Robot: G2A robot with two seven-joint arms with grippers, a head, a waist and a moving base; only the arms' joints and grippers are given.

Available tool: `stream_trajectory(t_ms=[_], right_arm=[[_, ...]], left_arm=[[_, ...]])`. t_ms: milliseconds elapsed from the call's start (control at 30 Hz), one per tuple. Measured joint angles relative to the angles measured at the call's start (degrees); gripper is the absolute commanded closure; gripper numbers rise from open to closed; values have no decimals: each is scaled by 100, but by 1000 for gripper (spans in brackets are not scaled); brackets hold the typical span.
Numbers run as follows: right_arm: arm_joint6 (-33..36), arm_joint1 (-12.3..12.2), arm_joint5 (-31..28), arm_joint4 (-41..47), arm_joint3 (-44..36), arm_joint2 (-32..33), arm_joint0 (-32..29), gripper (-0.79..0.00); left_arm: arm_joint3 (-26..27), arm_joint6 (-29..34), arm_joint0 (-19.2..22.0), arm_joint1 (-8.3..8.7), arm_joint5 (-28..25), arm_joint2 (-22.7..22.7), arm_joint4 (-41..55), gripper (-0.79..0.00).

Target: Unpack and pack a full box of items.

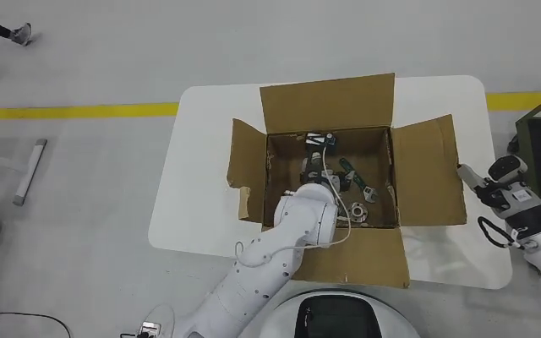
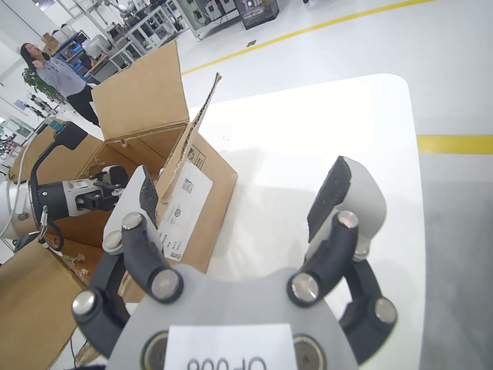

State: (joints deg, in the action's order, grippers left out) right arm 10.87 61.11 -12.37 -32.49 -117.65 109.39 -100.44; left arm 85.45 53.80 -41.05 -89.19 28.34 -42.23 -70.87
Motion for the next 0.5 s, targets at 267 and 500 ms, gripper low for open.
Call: stream_trajectory(t_ms=[267,500], right_arm=[[19,29,12,-37,-12,-59,0,-785],[119,72,-251,1143,51,-97,93,-785]], left_arm=[[-460,-36,-59,-133,65,5,139,-785],[-897,-154,-18,-234,92,-13,101,-785]])
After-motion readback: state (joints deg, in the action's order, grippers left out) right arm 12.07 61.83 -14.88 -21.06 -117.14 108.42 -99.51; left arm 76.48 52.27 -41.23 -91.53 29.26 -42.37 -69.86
